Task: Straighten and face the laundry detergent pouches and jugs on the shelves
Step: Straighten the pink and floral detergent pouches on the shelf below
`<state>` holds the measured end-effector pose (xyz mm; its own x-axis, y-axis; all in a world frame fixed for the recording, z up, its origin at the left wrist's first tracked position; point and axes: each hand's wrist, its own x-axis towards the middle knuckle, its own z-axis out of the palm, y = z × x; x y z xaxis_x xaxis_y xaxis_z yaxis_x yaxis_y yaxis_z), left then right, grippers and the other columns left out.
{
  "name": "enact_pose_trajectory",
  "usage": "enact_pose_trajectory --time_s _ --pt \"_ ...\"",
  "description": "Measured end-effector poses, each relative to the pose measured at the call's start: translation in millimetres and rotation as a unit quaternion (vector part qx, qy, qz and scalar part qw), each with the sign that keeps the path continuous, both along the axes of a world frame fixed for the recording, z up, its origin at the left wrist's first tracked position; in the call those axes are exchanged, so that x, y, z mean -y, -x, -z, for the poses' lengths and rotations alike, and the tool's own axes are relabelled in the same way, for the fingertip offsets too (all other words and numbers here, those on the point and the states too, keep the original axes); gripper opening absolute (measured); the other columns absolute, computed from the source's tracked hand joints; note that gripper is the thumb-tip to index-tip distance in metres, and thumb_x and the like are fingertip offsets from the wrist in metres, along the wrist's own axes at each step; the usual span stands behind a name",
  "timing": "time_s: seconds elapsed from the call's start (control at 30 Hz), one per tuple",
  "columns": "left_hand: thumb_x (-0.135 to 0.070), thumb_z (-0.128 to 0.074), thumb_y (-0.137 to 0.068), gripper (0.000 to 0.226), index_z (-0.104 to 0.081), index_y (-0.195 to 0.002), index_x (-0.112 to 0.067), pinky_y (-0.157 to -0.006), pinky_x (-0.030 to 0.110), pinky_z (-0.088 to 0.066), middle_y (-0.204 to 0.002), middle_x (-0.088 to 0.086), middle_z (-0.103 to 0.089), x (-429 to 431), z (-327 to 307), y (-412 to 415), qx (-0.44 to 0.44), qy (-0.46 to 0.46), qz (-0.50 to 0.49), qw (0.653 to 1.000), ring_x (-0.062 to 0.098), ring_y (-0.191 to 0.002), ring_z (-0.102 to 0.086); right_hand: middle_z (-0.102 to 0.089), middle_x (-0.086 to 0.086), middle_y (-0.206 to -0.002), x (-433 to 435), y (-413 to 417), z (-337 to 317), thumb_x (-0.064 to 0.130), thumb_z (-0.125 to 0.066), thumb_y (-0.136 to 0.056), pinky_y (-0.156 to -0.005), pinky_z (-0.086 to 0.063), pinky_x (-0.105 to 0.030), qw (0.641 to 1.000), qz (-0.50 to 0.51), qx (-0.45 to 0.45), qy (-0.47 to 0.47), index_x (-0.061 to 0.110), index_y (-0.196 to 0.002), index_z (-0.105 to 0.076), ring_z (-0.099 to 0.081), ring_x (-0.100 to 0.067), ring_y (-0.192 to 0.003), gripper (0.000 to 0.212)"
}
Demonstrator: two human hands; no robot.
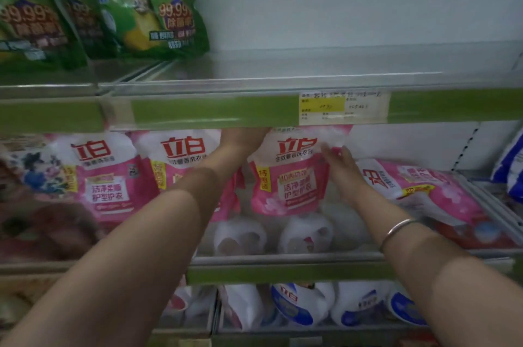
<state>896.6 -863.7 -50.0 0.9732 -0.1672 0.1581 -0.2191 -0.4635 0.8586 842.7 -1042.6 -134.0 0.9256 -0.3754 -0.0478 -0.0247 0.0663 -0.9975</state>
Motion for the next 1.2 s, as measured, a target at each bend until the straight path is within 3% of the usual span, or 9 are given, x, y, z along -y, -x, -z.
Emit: enact_pose_trajectory --time_s 0.1,0.2,0.3,0.43,0.6,0.7,0.83,0.97,1.2 --pt "-0.031 -0.066 -0.085 0.025 -0.048 -0.072 -0.019 -0.048 0.003 -0.038 -0.07 -0.008 -0.047 -3.2 14.8 19.4 0.017 0.155 -0.049 0.987 0.005 -0.065 -0.049 -0.07 -0.006 -0.107 12.7 -14.6 13.1 0.091 -0.051 -0.05 -0.086 -0.054 -0.045 0.998 0.003 -0.033 0.046 0.011 -0.116 -0.059 -0.068 -0.028 -0.097 0.104" --pt "-0.041 -0.06 -0.087 0.034 -0.051 -0.107 -0.015 -0.067 0.02 -0.053 -0.085 -0.006 -0.06 4.9 52.5 36.5 -0.004 0.267 -0.065 0.961 0.007 -0.075 -0.06 -0.071 -0.009 -0.102 25.2 -22.4 25.0 0.092 -0.042 -0.051 -0.088 -0.053 -0.046 0.995 0.027 -0.023 0.095 0.008 -0.105 -0.064 -0.069 -0.027 -0.092 0.102" --pt "-0.047 -0.035 -0.097 0.029 -0.046 -0.104 -0.021 -0.053 0.014 -0.051 -0.078 -0.007 -0.059 5.0 65.6 41.8 -0.008 0.225 -0.056 0.973 0.005 -0.064 -0.059 -0.071 -0.009 -0.103 12.5 -6.0 10.3 0.082 -0.046 -0.068 -0.087 -0.054 -0.045 0.996 0.062 -0.016 0.068 0.008 -0.104 -0.066 -0.069 -0.027 -0.093 0.085" --pt "-0.05 -0.045 -0.093 0.039 -0.059 -0.086 -0.014 -0.065 0.033 -0.052 -0.077 0.004 -0.064 -7.3 60.4 28.0 -0.048 0.261 -0.051 0.963 0.02 -0.067 -0.062 -0.068 -0.018 -0.109 0.7 7.2 -0.3 0.037 -0.051 -0.094 -0.087 -0.053 -0.042 0.996 0.082 0.008 -0.036 0.005 -0.098 -0.066 -0.066 -0.031 -0.097 0.036" --pt "-0.054 -0.048 -0.09 0.043 -0.062 -0.082 -0.013 -0.042 0.021 -0.043 -0.061 0.001 -0.06 -18.5 55.8 17.6 -0.069 0.179 -0.066 0.979 0.008 -0.036 -0.055 -0.066 -0.02 -0.112 -3.0 16.1 5.1 0.027 -0.051 -0.095 -0.093 -0.051 -0.045 0.989 0.064 0.041 -0.127 -0.003 -0.113 -0.059 -0.066 -0.032 -0.1 0.036" --pt "-0.057 -0.046 -0.089 0.048 -0.06 -0.074 -0.014 -0.042 0.021 -0.042 -0.058 0.002 -0.056 -23.1 59.8 20.1 -0.074 0.146 -0.05 0.985 0.013 -0.039 -0.053 -0.07 -0.015 -0.106 0.5 16.0 6.9 0.038 -0.048 -0.094 -0.09 -0.054 -0.041 0.997 0.054 0.032 -0.052 0.001 -0.111 -0.061 -0.069 -0.026 -0.094 0.043" --pt "-0.044 -0.046 -0.094 0.04 -0.06 -0.106 -0.009 -0.071 0.029 -0.053 -0.091 0.004 -0.069 -21.6 89.2 37.0 -0.079 0.098 -0.004 0.992 0.018 -0.077 -0.067 -0.069 0.002 -0.1 -0.6 26.5 23.3 0.047 -0.053 -0.089 -0.078 -0.055 -0.03 0.998 -0.005 -0.018 0.063 0.01 -0.123 -0.054 -0.066 -0.009 -0.083 0.05" --pt "-0.031 -0.064 -0.085 0.058 -0.039 -0.135 -0.016 -0.098 0.034 -0.043 -0.127 0.0 -0.06 -17.2 131.1 53.8 -0.045 -0.002 0.031 0.999 0.019 -0.111 -0.059 -0.05 0.003 -0.138 -16.1 38.3 54.7 0.042 -0.076 -0.07 -0.106 -0.04 -0.044 0.985 -0.042 -0.051 0.161 0.023 -0.141 -0.029 -0.05 -0.017 -0.125 0.088" --pt "-0.032 -0.08 -0.069 0.13 0.02 -0.145 -0.002 -0.113 0.036 -0.023 -0.157 0.015 0.001 2.8 168.4 64.7 -0.016 -0.102 -0.025 0.994 0.029 -0.145 -0.01 -0.031 -0.003 -0.147 -34.0 23.1 90.5 0.042 -0.09 -0.049 -0.111 -0.034 -0.044 0.956 0.021 0.015 0.294 0.024 -0.147 0.004 -0.033 -0.017 -0.138 0.137"
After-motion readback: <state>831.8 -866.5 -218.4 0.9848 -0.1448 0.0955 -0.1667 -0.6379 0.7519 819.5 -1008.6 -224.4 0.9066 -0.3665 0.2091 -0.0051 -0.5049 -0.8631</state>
